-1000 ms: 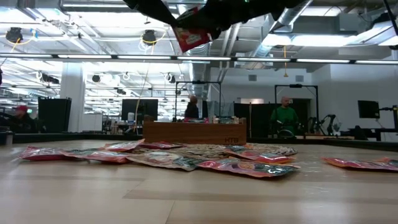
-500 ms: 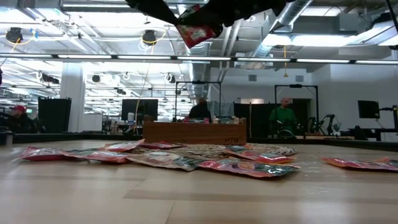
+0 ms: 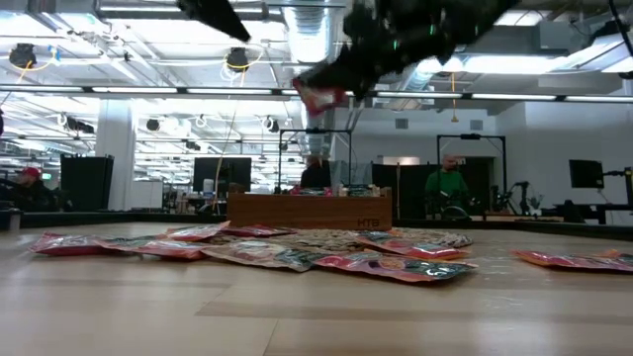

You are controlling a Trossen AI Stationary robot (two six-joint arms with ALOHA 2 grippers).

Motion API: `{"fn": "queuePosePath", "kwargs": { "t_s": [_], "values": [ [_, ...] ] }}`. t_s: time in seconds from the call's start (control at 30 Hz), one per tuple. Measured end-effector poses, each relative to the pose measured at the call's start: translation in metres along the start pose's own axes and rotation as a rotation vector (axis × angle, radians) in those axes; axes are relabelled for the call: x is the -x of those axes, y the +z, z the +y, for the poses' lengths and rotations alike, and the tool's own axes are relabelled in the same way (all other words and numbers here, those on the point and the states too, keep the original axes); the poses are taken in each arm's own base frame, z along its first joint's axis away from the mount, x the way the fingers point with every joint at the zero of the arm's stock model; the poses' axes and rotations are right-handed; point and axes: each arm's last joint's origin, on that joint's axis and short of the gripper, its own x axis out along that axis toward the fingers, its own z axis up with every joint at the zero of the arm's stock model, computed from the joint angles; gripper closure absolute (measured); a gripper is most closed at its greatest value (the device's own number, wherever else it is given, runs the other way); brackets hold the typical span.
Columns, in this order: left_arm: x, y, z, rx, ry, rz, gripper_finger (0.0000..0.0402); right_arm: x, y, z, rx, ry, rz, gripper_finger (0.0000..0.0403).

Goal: Pick & Place Tea
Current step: Put the left top red tea bag into the middle section of the wooden organizer

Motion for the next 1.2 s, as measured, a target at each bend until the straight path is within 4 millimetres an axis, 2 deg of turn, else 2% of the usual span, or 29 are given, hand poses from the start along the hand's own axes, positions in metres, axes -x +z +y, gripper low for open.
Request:
{"fn": "queuePosePath", "kwargs": {
  "t_s": [0.13,0.27,0.37,0.5,1.2],
  "values": [
    [0.031,0.004,0.032,0.137,-0.160,-0.136,0.0401,-0.010,-0.037,-0.021,-0.098,-0.065,-0.066,0.0403],
    [0.060,0.005,0.055,0.225,-0.290,-0.284,0.0401,-0.031,-0.070,-0.034,-0.185,-0.082,-0.084,0.0403],
    [0.072,0.003,0.062,0.248,-0.303,-0.330,0.0401,-0.044,-0.082,-0.037,-0.220,-0.081,-0.108,0.0403],
    [0.076,0.002,0.064,0.255,-0.305,-0.336,0.0401,-0.053,-0.097,-0.043,-0.307,-0.091,-0.089,0.0403],
    [0.067,0.002,0.059,0.236,-0.292,-0.296,0.0401,-0.063,-0.106,-0.027,-0.348,-0.180,-0.018,0.0403]
  ]
}}
